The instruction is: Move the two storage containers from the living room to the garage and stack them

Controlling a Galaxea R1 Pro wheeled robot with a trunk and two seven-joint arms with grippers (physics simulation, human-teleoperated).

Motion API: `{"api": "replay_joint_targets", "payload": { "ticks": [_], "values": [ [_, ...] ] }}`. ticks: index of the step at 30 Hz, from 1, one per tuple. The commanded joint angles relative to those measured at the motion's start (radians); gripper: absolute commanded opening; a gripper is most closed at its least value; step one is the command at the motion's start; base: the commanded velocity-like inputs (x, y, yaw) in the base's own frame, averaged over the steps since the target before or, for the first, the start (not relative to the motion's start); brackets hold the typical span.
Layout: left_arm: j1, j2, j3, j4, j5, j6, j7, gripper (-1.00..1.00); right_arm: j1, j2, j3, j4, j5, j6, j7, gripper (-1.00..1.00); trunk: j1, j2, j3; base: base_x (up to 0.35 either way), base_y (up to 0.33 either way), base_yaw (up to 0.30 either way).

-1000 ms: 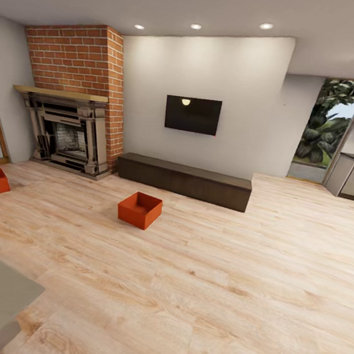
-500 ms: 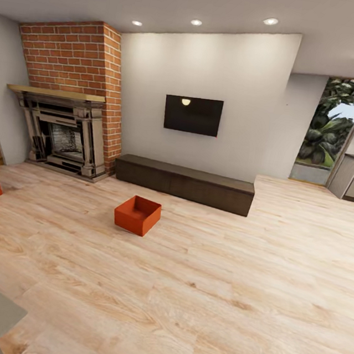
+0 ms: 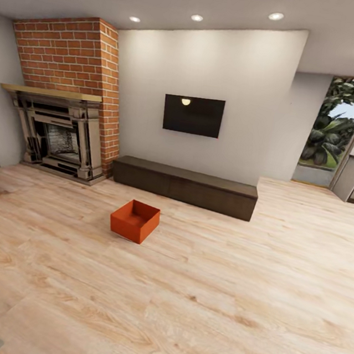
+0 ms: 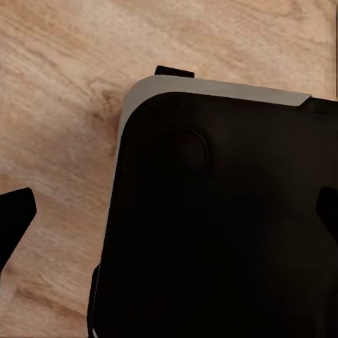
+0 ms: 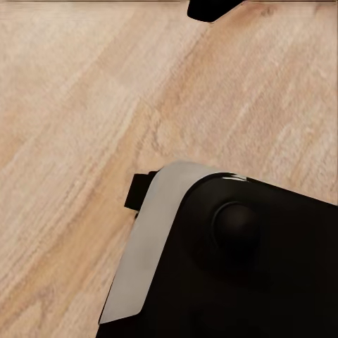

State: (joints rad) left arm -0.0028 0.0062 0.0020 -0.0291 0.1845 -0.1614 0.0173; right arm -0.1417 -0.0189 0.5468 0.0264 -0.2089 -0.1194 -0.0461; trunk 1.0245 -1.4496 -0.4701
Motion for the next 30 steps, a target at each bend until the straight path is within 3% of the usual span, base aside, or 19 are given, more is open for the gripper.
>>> {"api": "replay_joint_targets", "payload": {
  "ticks": [1,30],
  "values": [
    [0.000,0.000,0.000,0.000,0.004,-0.002,0.001,1.00,-0.001,0.001,0.009,0.003,-0.009,-0.006,-0.001,1.00,0.001,0.000,-0.001,0.307,0.000,0.000],
    [0.000,0.000,0.000,0.000,0.004,-0.002,0.001,1.00,-0.001,0.001,0.009,0.003,-0.009,-0.006,0.000,1.00,0.001,0.000,-0.001,0.305,0.000,0.000]
  ]
}}
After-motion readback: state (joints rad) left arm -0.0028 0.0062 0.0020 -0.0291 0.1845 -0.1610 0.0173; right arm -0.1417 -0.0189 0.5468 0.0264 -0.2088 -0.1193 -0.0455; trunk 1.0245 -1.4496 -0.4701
